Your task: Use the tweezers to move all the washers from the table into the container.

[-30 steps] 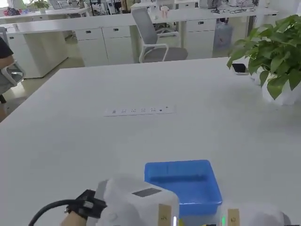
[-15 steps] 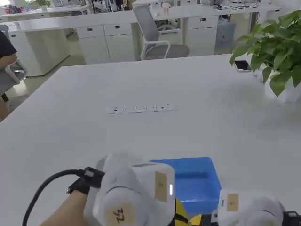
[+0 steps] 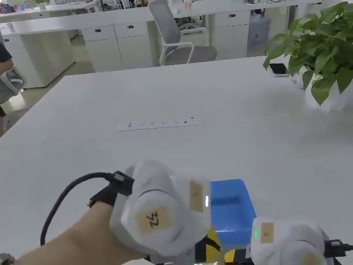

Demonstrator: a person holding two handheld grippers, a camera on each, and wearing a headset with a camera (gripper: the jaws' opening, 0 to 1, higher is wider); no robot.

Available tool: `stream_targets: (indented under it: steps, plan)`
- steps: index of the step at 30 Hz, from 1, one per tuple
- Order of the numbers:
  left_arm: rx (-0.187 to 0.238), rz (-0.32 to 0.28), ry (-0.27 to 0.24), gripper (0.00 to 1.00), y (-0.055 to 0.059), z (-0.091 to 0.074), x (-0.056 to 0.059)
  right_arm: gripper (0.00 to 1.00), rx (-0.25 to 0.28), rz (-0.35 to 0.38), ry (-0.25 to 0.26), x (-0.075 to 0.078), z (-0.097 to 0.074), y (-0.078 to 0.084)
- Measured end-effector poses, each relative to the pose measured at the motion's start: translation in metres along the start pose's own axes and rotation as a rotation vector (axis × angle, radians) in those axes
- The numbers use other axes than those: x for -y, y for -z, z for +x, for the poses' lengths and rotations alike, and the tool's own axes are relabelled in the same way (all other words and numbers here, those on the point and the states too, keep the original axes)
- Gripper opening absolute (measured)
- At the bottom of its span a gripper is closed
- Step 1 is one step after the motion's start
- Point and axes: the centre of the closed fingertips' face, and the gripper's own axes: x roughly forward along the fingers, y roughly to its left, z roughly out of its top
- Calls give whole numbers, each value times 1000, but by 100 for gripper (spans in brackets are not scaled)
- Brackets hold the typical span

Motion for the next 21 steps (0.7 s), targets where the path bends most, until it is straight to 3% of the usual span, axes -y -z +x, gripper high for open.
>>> stream_targets:
  steps: [4, 8, 12, 15, 18, 19, 21]
  plan:
    - [6, -27, 19, 0, 0, 0, -1, 9, 11, 3, 2, 0, -1, -2]
    - [3, -65, 40, 0, 2, 2, 0, 8, 75, 30, 3, 2, -7, -15]
    - [4, -90, 51, 0, 5, 5, 3, 6, 68, 33, -15, -1, -5, -12]
    - [70, -176, 38, 2, 1, 6, 3, 5, 70, 35, -13, 0, -6, -11]
    - [122, -257, 35, 18, -2, 4, 2, 5, 71, 46, -13, 1, -7, -11]
    - [124, -257, 45, 18, -1, 4, 3, 5, 72, 46, -14, 1, -7, -11]
    - [122, -237, 55, 6, 1, 4, 6, 5, 71, 44, -13, 0, -6, -11]
